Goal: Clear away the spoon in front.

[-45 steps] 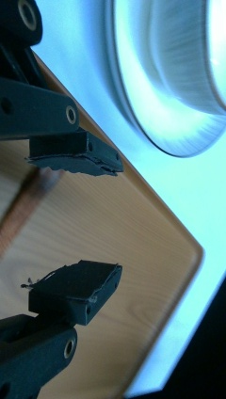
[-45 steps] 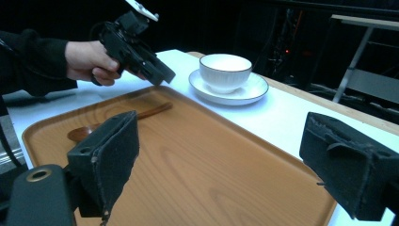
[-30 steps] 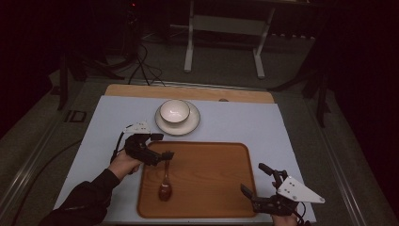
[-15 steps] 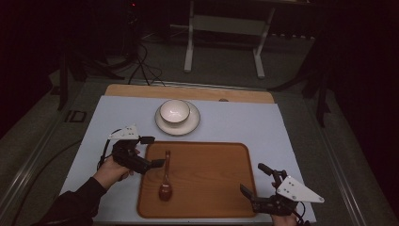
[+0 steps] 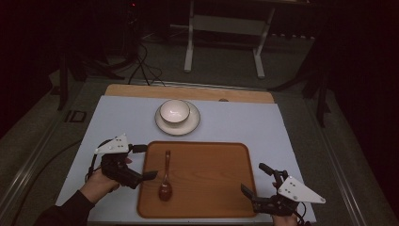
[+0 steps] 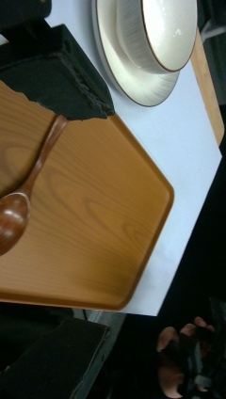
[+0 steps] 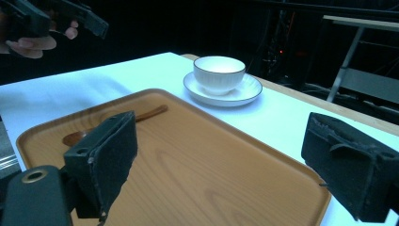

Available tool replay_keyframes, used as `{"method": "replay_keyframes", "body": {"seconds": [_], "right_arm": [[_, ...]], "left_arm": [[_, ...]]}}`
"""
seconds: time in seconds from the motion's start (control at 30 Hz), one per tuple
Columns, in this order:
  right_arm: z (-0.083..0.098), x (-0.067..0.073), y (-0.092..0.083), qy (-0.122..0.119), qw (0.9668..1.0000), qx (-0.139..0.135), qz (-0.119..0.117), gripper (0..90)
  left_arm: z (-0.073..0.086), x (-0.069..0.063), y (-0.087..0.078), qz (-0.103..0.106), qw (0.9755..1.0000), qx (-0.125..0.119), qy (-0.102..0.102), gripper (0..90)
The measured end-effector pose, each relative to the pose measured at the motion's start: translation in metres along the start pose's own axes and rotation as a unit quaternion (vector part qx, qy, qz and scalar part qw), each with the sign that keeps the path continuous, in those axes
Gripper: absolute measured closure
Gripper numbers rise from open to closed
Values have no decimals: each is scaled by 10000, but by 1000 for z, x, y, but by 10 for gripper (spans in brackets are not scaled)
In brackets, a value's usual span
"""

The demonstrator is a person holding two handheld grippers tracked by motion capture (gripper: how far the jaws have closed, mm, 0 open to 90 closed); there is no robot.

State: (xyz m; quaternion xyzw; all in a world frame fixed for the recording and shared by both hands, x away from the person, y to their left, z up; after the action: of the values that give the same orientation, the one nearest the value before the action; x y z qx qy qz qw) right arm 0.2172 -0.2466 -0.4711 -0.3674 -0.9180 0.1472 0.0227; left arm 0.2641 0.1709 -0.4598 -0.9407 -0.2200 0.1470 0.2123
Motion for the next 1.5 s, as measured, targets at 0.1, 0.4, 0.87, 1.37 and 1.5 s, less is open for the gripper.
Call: {"method": "replay_keyframes", "body": {"seconds": [0.1,0.4,0.87,1.37,1.5], "right_arm": [[0,0,0,-7,10000,1,-4,110],[-1,1,-1,-31,10000,-15,-7,110],[0,2,-1,-81,10000,17,39,110],[6,4,1,-78,9999,101,40,110],[7,3,2,-70,9999,128,47,110]], "left_arm": [[4,-5,-5,-21,10000,18,15,0],[25,-10,-14,-85,9999,-28,-123,0],[59,-8,-13,-307,9993,52,-225,0],[73,1,-11,-732,9972,84,-128,0],[78,4,-11,-790,9966,97,-203,0]]}}
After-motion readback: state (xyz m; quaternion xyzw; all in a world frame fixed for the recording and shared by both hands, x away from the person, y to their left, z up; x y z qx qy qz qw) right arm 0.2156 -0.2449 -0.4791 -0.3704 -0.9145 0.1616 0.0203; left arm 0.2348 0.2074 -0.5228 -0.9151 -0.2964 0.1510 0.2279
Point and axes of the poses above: each handheld gripper's, and its own axes: y roughly forward along the jaws, z roughly out of its underside, x roughly to its left, the point moved 3 cm from there along y, roughly forward along the jaws, and after that the axes turned 3 degrees about x, right-handed, at the moved point
